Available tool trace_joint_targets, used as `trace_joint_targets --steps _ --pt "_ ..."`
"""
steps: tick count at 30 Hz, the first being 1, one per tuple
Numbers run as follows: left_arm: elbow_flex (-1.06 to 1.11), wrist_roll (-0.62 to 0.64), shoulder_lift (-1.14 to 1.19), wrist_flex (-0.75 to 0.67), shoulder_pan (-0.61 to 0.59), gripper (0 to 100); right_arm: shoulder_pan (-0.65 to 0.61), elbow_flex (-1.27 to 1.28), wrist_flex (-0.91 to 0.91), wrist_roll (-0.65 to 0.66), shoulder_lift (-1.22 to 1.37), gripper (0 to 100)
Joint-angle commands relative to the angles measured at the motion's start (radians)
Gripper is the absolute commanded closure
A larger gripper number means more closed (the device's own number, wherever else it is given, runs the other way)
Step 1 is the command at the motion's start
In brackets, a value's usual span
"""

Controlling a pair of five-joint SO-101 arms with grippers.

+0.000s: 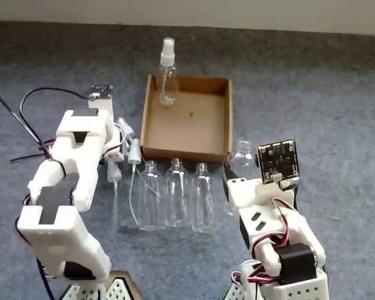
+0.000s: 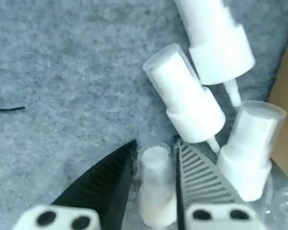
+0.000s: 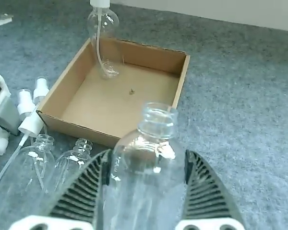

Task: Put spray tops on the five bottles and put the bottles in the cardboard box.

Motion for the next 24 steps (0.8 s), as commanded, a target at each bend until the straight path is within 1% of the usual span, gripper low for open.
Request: trace_joint_targets --steps 1,4,6,9,11,14,16,19,21,24 --pt "-0.010 0.003 -0.010 -0.009 -0.042 97 -0.007 -0.010 -0.024 -0.012 -0.010 94.7" --pt "-0.021 -0.011 -0.027 -0.006 -0.107 97 -0.007 -0.010 -0.024 -0.012 -0.010 94.7" --pt "-0.031 -0.060 -0.061 0.005 -0.148 98 -0.007 -0.010 -0.024 -0.014 -0.010 94.7" --pt "-0.077 -0.069 -0.159 0.069 -0.191 98 -0.010 -0.010 -0.024 -0.014 -0.010 94.7" --pt "-0.148 -0.069 -0.263 0.143 -0.200 98 -0.047 -0.015 -0.024 -0.014 -0.012 94.7" --pt "-0.282 -0.069 -0.464 0.259 -0.191 98 -0.153 -0.013 -0.025 -0.014 -0.012 94.7" --pt "-0.369 -0.068 -0.616 0.307 -0.157 98 -0.228 -0.012 -0.048 -0.008 -0.012 94.7" --pt "-0.463 -0.068 -0.828 0.319 -0.087 98 -0.343 -0.010 -0.093 -0.008 -0.012 94.5" --pt "-0.501 -0.068 -0.946 0.319 -0.004 98 -0.406 -0.010 -0.102 -0.006 -0.012 94.4" --pt "-0.529 -0.069 -1.044 0.253 0.133 98 -0.472 -0.010 -0.145 0.006 -0.013 94.7"
